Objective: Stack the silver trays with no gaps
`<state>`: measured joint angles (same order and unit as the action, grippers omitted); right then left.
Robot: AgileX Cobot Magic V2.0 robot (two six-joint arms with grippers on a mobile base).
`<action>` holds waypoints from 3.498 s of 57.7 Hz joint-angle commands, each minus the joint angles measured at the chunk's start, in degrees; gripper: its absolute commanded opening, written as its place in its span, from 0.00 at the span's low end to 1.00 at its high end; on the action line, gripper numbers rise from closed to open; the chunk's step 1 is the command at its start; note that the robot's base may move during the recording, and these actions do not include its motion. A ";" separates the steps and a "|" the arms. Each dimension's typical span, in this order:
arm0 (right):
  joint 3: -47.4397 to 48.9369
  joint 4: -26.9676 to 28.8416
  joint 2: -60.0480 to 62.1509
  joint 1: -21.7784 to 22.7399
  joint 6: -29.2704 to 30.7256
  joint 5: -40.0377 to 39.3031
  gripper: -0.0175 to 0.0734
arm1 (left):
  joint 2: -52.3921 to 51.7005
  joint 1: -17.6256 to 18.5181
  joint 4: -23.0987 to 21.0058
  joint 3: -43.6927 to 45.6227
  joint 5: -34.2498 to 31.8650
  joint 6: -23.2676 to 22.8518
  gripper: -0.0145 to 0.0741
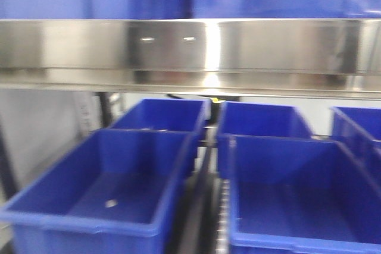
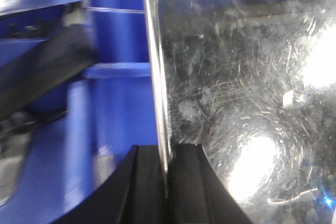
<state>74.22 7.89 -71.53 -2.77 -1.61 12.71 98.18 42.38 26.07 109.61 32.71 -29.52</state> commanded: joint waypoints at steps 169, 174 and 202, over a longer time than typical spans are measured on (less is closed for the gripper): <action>0.41 -9.91 -14.95 0.35 0.64 18.27 0.10 | 12.94 2.41 -10.27 4.74 2.38 0.33 0.14; 0.43 -12.58 -14.85 0.35 0.64 17.48 0.10 | 12.94 2.41 -10.27 4.96 0.84 0.33 0.14; 0.54 -22.05 -14.87 0.35 0.64 16.49 0.10 | 15.79 2.41 -14.40 4.96 -1.95 0.33 0.14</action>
<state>74.36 -11.14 -86.73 -1.71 -3.98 31.16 114.19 43.57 14.56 113.49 37.91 -29.16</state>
